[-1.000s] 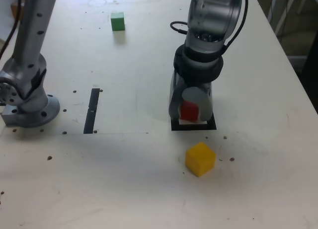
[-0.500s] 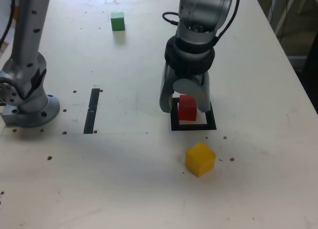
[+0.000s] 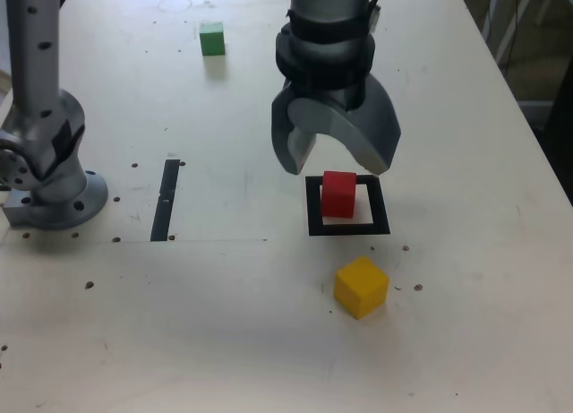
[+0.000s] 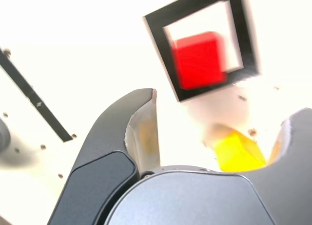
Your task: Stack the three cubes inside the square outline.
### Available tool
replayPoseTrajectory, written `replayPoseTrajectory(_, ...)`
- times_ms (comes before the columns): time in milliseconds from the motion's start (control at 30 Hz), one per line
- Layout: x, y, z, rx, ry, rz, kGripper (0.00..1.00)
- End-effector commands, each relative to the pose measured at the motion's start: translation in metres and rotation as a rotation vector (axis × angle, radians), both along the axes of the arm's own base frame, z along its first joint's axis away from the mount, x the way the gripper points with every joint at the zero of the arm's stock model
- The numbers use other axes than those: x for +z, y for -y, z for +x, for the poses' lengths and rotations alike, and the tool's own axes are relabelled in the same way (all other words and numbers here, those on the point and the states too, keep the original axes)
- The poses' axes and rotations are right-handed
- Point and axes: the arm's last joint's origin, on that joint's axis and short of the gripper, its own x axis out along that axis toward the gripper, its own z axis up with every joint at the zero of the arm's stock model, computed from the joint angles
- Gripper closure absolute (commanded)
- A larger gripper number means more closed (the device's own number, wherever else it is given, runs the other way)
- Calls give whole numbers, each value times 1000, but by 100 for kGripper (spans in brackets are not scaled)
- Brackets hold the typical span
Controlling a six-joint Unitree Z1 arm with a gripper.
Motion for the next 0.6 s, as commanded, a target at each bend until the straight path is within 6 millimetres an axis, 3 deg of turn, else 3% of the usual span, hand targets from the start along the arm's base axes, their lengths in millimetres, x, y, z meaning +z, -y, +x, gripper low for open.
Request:
replayPoseTrajectory(0,12,7,-1,-51,23,14,0)
replayPoseTrajectory(267,27,48,5,-252,18,76,1)
replayPoseTrajectory(433,14,83,13,-385,-21,113,0)
replayPoseTrajectory(567,2,100,16,-471,-56,121,0)
